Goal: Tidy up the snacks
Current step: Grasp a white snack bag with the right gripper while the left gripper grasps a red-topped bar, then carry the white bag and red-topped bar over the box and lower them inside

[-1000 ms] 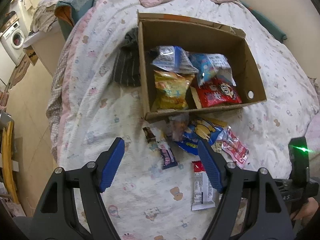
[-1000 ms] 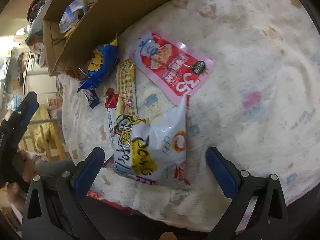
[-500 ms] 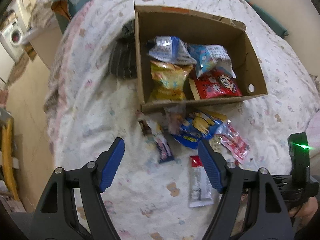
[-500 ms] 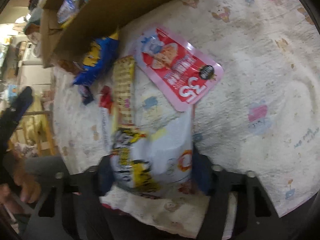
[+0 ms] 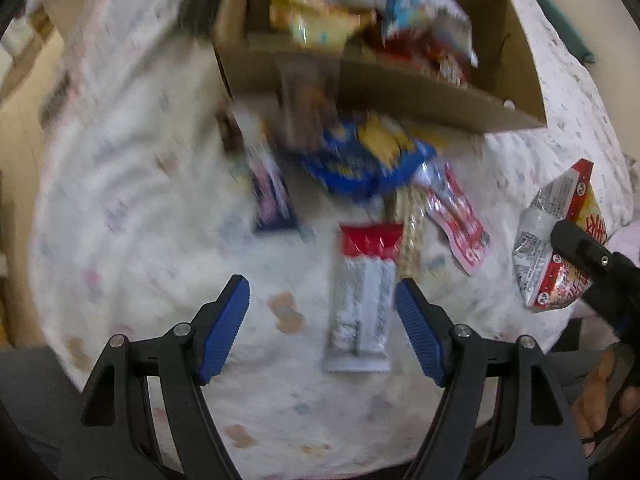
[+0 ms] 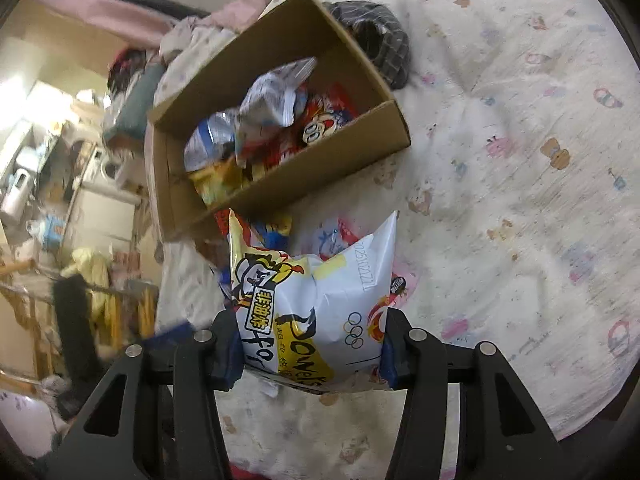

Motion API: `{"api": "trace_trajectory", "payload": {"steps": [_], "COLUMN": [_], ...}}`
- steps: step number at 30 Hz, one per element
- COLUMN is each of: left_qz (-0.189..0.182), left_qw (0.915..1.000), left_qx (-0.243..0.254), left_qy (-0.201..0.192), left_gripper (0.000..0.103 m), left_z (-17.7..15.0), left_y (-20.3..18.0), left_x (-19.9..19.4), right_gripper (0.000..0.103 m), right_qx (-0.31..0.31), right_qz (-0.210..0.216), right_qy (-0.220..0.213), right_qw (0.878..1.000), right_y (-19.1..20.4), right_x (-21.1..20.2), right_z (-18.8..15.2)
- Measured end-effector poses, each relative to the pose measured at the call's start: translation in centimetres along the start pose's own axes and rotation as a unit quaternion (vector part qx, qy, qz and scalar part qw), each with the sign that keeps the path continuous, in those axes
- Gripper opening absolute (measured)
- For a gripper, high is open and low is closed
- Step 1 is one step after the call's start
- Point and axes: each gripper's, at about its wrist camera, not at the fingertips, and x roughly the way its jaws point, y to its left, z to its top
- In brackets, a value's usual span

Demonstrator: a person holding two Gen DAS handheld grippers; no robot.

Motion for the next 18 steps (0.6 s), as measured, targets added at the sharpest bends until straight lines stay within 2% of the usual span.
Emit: {"api": "trace_trajectory", "payload": {"steps": [2, 6, 7, 8, 9, 10, 11, 13, 18], "left_qz": [-0.01, -0.005, -0.002, 0.005, 0.008, -0.001, -0.006, 0.003, 0.008], "left_qw": [0.9998, 0.9993, 0.9992, 0.999, 0.9992, 0.9991, 0.9988, 0.9984, 0.9982], "left_qx": [-0.002, 0.034, 0.039, 0.042, 0.035, 0.029, 0.028, 0.034, 0.05], "left_qy": [0.015, 0.011, 0.01, 0.009, 0.017, 0.029, 0.039, 0.045, 0.031], "left_gripper": [0.073, 0.072, 0.068, 0.055, 0.048, 0.038, 0.033, 0.029, 0.028], "left_z": [-0.5, -1.0, -1.0, -1.0, -1.0, -0.9, -0.9, -1.0, -1.2], "left_y": [-0.4, -2.3, -2.5, -2.7, -2.6, -2.5, -2.6, -2.8, -3.4], "left_x": [0.9, 1.3, 1.4, 1.6, 2.1, 2.5, 2.9, 3.5, 2.9], "right_gripper": [0.054, 0.054, 0.054, 0.054, 0.054, 0.054, 0.054, 0.054, 0.054], "right_qx": [0.022, 0.026, 0.026, 0.027, 0.03, 0.031, 0.034, 0.038, 0.046], "right_qz": [0.021, 0.021, 0.023, 0.024, 0.025, 0.026, 0.027, 0.026, 0.02], "right_qy": [0.019, 0.025, 0.026, 0.027, 0.027, 0.028, 0.028, 0.027, 0.03], "right_qw": [0.999, 0.999, 0.999, 0.999, 0.999, 0.999, 0.999, 0.999, 0.998], "right_y": [-0.8, -0.9, -0.9, -1.0, -1.0, -1.0, -1.1, -1.4, -1.9], "right_x": [0.6, 1.0, 1.1, 0.8, 0.9, 0.9, 1.0, 0.6, 0.6], "right_z": [-0.1, -0.3, -0.2, 0.1, 0.2, 0.2, 0.3, 0.2, 0.2]}}
